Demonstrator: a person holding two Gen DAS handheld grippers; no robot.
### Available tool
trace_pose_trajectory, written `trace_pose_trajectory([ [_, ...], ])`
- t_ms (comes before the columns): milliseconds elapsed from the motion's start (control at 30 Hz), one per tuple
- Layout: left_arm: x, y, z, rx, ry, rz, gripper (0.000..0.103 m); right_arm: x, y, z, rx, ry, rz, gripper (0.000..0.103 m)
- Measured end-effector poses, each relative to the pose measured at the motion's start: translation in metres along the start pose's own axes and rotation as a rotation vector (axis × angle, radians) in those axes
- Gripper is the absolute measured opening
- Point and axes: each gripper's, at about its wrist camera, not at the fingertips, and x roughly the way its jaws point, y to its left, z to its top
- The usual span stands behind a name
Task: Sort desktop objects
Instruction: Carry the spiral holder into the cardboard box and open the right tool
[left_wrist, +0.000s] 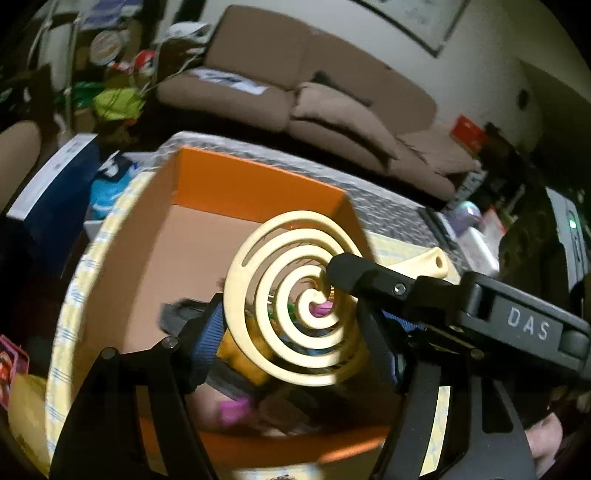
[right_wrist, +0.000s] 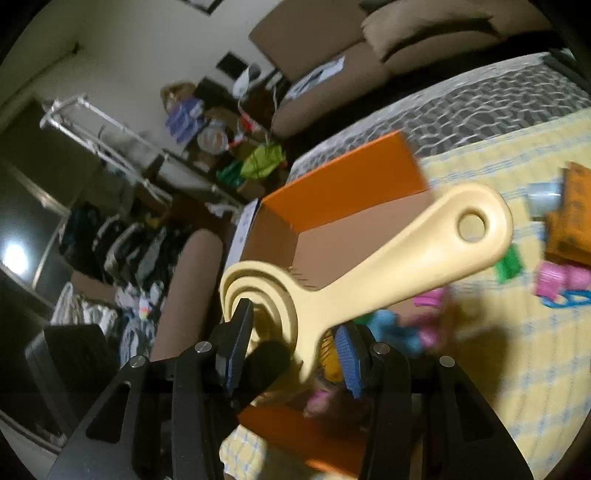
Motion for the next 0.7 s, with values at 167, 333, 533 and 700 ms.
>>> trace_pose_trajectory([
  [167,0.016,0.031,0.025,-0.039,0.027,0.028,0.073,0.044,0.006,0.02,0.01,0.064,0.021,0.046],
  [333,0.037,0.039,0.044,0.0,0.054,0.078,0.074,0.077,0.007,0.042,-0.001,0.124,0.028,0.046],
  [533,0.069,0.042,0.048,-0.014,0.188,0.094,0.081,0.108,-0.007,0.058,0.029,0.181,0.013,0.046],
  [700,0.081,0.034,0.048,0.045,0.235,0.141,0.09,0.125,-0.016,0.062,0.041,0.238,0.001,0.046],
])
